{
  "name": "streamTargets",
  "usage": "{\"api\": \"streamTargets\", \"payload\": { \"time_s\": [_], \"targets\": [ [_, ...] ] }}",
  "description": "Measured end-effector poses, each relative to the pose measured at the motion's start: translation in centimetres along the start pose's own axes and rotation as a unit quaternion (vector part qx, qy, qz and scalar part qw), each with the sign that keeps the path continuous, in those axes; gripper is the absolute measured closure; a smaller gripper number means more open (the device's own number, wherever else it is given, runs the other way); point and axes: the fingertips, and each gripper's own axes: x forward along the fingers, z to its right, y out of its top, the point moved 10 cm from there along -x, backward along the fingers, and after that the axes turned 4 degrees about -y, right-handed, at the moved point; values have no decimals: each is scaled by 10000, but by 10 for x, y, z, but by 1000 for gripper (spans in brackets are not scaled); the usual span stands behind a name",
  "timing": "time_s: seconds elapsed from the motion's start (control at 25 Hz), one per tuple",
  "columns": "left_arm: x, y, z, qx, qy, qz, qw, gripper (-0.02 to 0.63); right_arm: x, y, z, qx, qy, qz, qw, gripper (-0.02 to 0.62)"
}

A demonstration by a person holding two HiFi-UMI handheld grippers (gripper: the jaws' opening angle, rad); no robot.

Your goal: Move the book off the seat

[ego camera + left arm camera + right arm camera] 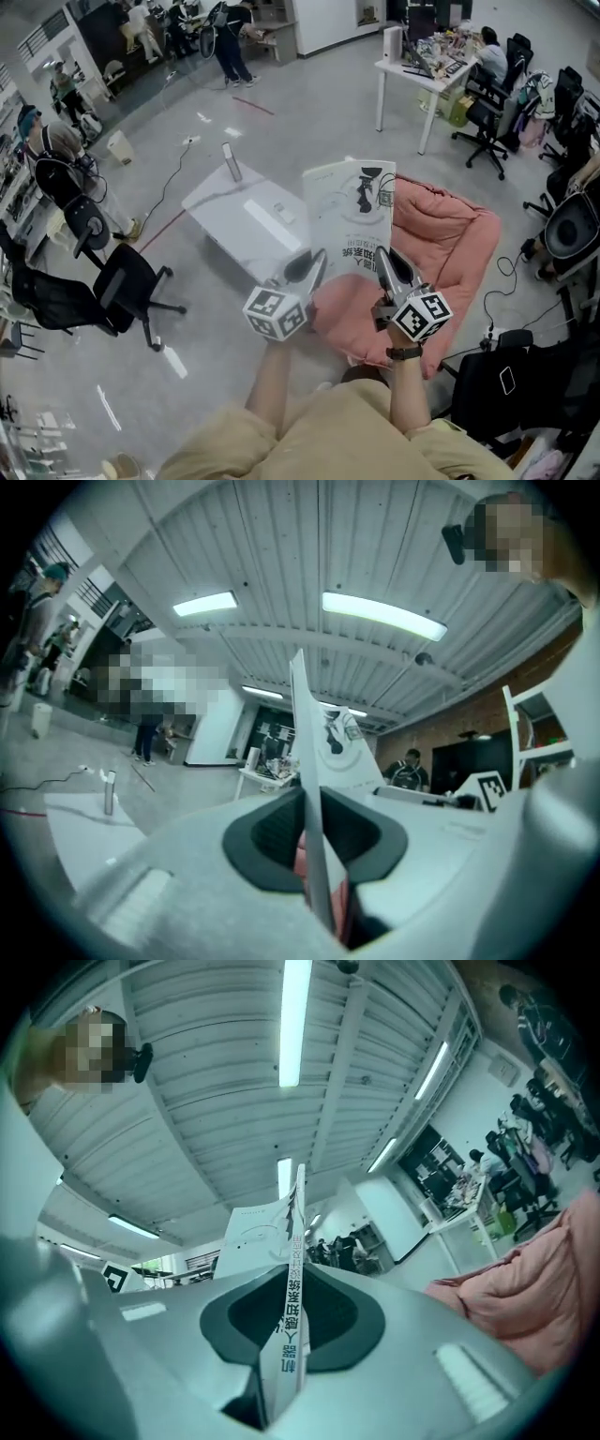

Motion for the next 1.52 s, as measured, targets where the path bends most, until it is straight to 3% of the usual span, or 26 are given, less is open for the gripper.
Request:
{"api": "streamTargets", "payload": {
  "time_s": [0.12, 0.24, 0.36, 0.52, 0.76, 0.96, 1.12, 1.32, 1.52],
  "targets": [
    [-4, 6, -11, -156, 539, 348, 9978, 557, 38, 6, 8, 2, 611, -257, 9978, 548],
    [-35, 30, -32, -162, 1266, 760, 9889, 557, 98, 8, -15, -31, 1451, -518, 9881, 548],
    [-67, 47, -41, -36, 2027, 1042, 9737, 557, 149, 1, -40, 43, 2337, -739, 9695, 548],
    [-64, 46, -24, 132, 2816, 1227, 9516, 557, 179, -2, -28, 283, 3280, -898, 9400, 548],
    [-177, 61, -6, 266, 3948, 1471, 9065, 557, 211, -49, -140, 597, 4469, -1293, 8832, 548],
    [-260, 59, -21, 348, 4369, 1701, 8826, 557, 230, -98, -221, 661, 4969, -1406, 8538, 546],
    [-311, 60, -51, 471, 4370, 1820, 8796, 557, 246, -127, -268, 527, 5098, -1373, 8476, 545],
    [-407, 83, -68, 541, 4168, 1935, 8865, 557, 236, -149, -361, 399, 5032, -1203, 8548, 545],
    [-460, 83, -88, 551, 3963, 2018, 8940, 557, 233, -177, -405, 392, 4952, -1193, 8597, 541]
  ]
}}
